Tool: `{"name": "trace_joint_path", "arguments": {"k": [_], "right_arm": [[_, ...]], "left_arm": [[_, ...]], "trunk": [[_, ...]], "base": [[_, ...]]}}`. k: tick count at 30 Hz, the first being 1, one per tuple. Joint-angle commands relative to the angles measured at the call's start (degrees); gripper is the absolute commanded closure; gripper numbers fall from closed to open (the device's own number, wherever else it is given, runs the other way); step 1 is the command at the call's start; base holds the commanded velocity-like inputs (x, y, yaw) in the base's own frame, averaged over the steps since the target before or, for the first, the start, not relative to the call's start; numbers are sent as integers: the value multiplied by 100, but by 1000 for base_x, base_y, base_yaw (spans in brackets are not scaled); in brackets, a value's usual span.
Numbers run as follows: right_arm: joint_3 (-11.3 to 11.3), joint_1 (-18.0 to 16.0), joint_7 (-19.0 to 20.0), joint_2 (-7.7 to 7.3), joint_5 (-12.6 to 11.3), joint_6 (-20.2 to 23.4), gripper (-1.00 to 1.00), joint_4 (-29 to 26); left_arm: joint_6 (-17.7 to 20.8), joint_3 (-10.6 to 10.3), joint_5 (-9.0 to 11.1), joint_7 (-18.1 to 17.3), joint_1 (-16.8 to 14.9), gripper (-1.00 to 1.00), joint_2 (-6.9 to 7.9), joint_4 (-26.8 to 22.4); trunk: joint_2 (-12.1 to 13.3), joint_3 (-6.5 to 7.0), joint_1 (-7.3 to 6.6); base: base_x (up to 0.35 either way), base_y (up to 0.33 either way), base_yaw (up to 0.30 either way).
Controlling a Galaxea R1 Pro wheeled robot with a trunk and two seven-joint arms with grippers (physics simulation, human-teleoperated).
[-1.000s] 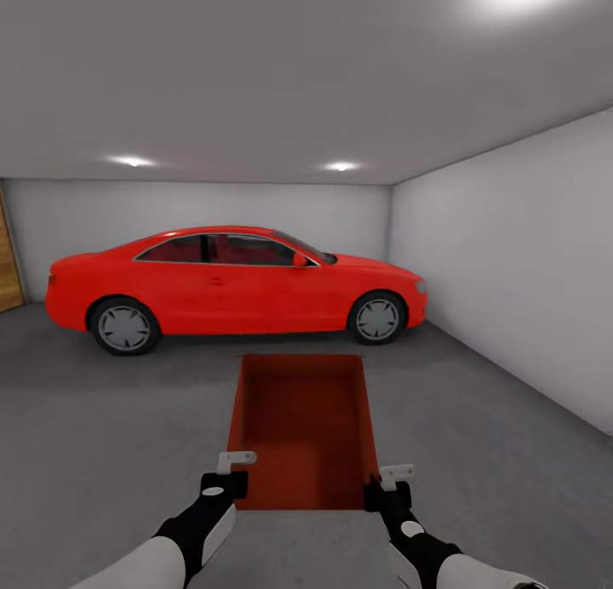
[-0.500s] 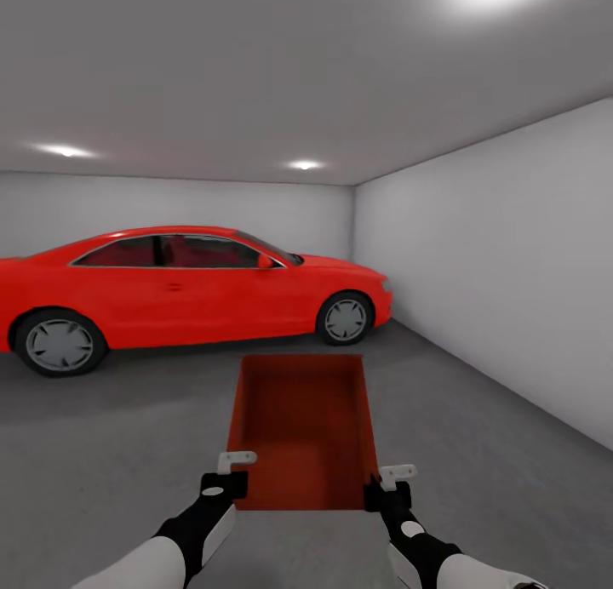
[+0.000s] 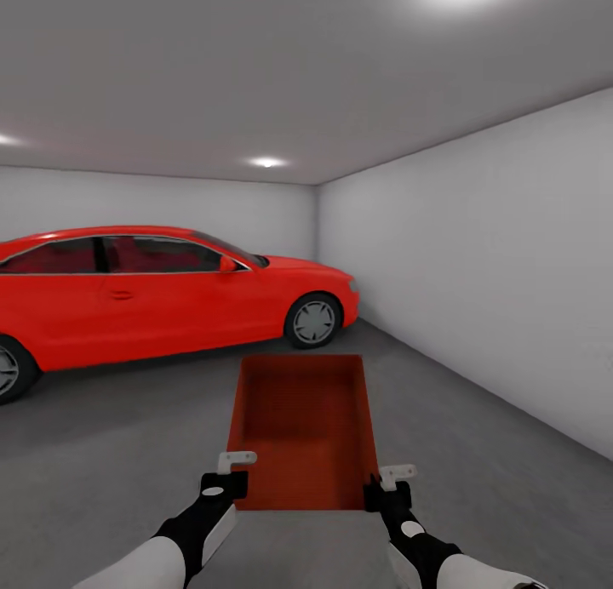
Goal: Move the two storage containers from the living room to the garage. In the garage, place one container on the floor and stack the other container on top of it (either order is fine).
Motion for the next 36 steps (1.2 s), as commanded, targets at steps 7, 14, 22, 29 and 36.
{"name": "trace_joint_path", "arguments": {"k": [7,14,22,29,36], "right_arm": [[-49,-2,-2,-8,-9,-9,100,36],[-49,-2,-2,-10,-9,-9,100,36],[-49,-2,-2,-8,-9,-9,100,36],[-49,-2,-2,-8,-9,-9,100,36],[-51,-2,-2,-14,-9,-9,100,36]], "left_arm": [[24,394,-5,59,-9,100,91,-33],[24,390,-5,54,-9,100,82,-33],[25,393,-5,54,-9,100,89,-33],[25,389,-5,54,-9,100,89,-33],[24,388,-5,55,-9,100,90,-40]], "trunk": [[-6,-8,4],[-6,-8,4],[-6,-8,4],[-6,-8,4],[-6,-18,4]], "base": [[322,154,-284],[322,165,-284],[318,181,-284],[316,186,-284],[315,186,-212]]}}
